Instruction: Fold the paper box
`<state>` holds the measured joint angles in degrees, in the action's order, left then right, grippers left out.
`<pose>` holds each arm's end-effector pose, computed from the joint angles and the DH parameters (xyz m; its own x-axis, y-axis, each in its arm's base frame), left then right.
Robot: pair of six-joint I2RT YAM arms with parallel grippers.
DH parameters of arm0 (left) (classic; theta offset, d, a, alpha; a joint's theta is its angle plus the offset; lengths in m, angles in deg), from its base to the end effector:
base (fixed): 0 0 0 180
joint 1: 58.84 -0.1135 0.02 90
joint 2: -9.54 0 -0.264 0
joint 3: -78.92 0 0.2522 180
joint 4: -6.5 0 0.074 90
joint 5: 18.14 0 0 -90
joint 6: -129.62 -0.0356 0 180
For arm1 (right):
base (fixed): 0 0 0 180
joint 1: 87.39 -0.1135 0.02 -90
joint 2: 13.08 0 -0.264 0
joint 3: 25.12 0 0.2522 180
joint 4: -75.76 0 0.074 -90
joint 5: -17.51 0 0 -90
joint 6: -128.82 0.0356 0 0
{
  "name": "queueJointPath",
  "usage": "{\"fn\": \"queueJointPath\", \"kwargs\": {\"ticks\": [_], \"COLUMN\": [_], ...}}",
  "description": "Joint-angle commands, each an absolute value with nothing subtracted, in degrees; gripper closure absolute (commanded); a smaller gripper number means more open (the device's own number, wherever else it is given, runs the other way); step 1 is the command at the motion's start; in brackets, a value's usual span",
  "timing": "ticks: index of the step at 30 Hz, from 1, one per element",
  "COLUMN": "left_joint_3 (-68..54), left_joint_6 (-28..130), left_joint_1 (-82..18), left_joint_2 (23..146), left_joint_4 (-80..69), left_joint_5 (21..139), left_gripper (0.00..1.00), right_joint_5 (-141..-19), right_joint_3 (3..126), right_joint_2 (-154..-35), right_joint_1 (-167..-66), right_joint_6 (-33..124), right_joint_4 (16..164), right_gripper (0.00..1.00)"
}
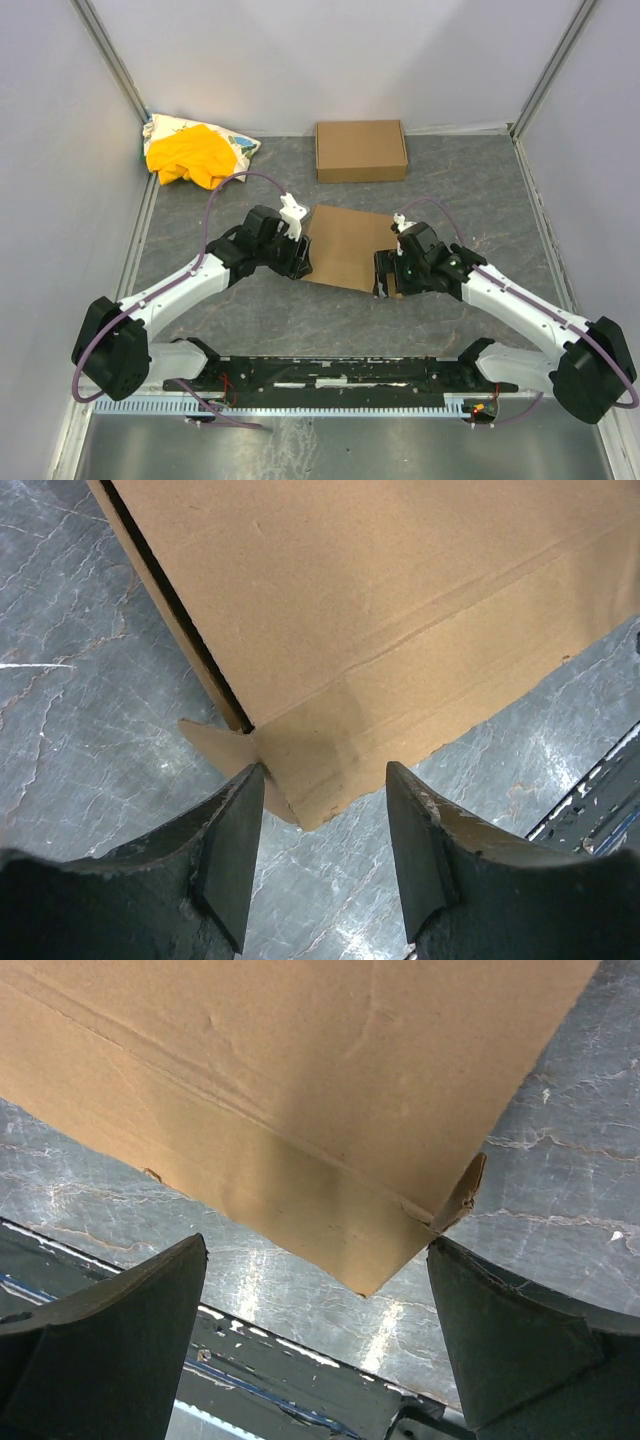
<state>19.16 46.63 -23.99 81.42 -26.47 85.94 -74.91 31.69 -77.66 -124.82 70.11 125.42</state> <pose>0.2093 -0.1563 0.2346 -0.6617 0.3165 -0.6797 0.6191 0.7420 -0.2572 0.1703 0.1322 0.2255 -0.8966 -0.0328 -0.4415 -0.1868 0.9322 0.3100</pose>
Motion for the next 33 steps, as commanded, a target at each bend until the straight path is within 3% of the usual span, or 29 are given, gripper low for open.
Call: {"fn": "queueJointPath", "kwargs": {"ticks": [1,17,33], "left_joint_3": [18.66,7.85,6.74], "left_joint_6": [48.5,49.84,49.89], "left_joint_1": [-23.82,-23.83,-23.81], "left_joint_2": [81.6,85.59,86.06], "left_joint_4": [-23.21,-36.06,-39.84], "left_joint_5": [89.52,93.02,92.6], "left_gripper": [0.41,0.5,0.5], "right_joint_5": [-75.01,-76.96,-80.19], "right_joint_3": [33.11,39.84,40.53], "right_joint_2": [-78.35,-79.14,-80.1], "right_joint_1": [-125.55,-126.06,-126.07], "right_joint_6": [70.42,71.82,71.43], "right_joint_4": [122.72,130.24,133.06], "right_gripper": [0.01,0.02,0.04]}}
